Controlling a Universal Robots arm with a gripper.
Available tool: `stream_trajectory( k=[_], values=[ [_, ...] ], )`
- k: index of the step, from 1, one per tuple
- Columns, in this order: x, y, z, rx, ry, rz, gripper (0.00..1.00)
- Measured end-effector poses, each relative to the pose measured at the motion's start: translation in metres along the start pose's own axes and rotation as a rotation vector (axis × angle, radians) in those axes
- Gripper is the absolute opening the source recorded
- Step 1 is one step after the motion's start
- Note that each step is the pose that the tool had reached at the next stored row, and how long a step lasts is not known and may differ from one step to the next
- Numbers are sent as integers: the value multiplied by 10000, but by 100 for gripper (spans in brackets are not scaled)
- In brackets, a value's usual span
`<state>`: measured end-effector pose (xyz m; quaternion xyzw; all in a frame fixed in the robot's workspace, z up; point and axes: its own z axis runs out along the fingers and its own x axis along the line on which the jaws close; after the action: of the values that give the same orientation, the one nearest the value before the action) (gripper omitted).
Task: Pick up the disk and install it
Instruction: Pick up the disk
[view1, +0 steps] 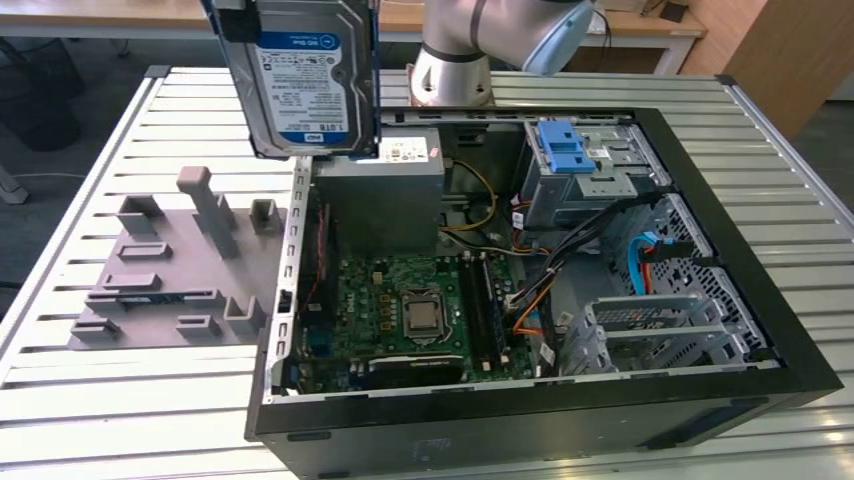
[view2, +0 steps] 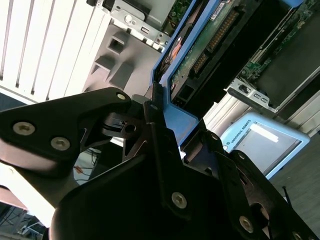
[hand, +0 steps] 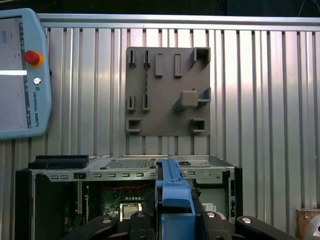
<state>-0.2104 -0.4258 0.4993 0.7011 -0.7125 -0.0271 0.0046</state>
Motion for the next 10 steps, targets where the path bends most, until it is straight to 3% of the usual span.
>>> stream_trajectory(
  k=[10],
  values=[
    [43,-273,-14,0,0,-1,37]
  ],
)
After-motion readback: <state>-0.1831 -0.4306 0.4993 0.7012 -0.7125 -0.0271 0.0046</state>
